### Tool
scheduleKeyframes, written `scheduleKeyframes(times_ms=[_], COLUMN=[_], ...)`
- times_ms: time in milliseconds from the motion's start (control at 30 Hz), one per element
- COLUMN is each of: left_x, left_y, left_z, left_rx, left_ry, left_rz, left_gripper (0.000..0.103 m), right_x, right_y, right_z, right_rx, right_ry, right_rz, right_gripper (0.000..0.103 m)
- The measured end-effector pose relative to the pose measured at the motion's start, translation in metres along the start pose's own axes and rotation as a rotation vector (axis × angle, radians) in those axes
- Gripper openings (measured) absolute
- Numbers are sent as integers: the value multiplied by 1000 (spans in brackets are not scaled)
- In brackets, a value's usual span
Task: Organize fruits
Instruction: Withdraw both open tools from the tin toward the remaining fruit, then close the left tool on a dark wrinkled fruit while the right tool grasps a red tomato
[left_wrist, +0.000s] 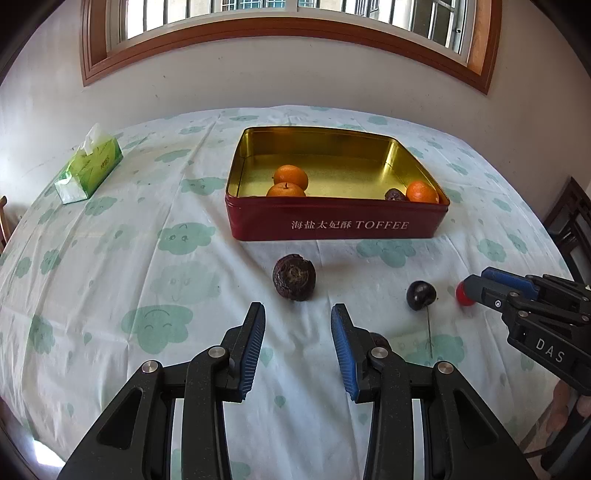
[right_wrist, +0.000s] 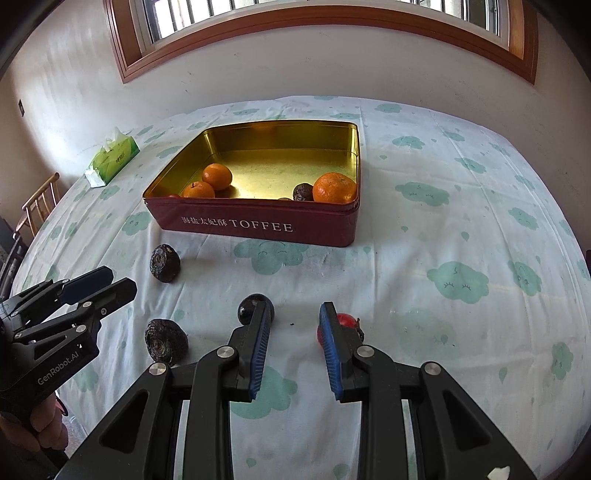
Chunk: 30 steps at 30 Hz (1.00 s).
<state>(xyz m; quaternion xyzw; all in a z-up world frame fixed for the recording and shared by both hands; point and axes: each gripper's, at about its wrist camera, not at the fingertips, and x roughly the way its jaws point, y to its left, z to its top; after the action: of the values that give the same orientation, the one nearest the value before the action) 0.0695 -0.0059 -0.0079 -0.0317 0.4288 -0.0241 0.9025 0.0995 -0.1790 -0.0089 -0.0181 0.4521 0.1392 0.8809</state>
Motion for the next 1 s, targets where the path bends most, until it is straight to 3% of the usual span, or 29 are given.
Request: scheduleKeyframes(times_ms=[400, 1000], left_x=[-10, 5], left_y=[-22, -44], left_z=[-35, -33], left_rx=[44, 86], left_ry=[48, 64], left_rz=[-35, -59], left_gripper=[39, 39], right_x=[-8, -7], right_y=[-11, -21], right_z=[-28, -36], right_rx=[28, 47], right_ry=[13, 23], right_rz=[-4, -15], right_gripper=[26, 26])
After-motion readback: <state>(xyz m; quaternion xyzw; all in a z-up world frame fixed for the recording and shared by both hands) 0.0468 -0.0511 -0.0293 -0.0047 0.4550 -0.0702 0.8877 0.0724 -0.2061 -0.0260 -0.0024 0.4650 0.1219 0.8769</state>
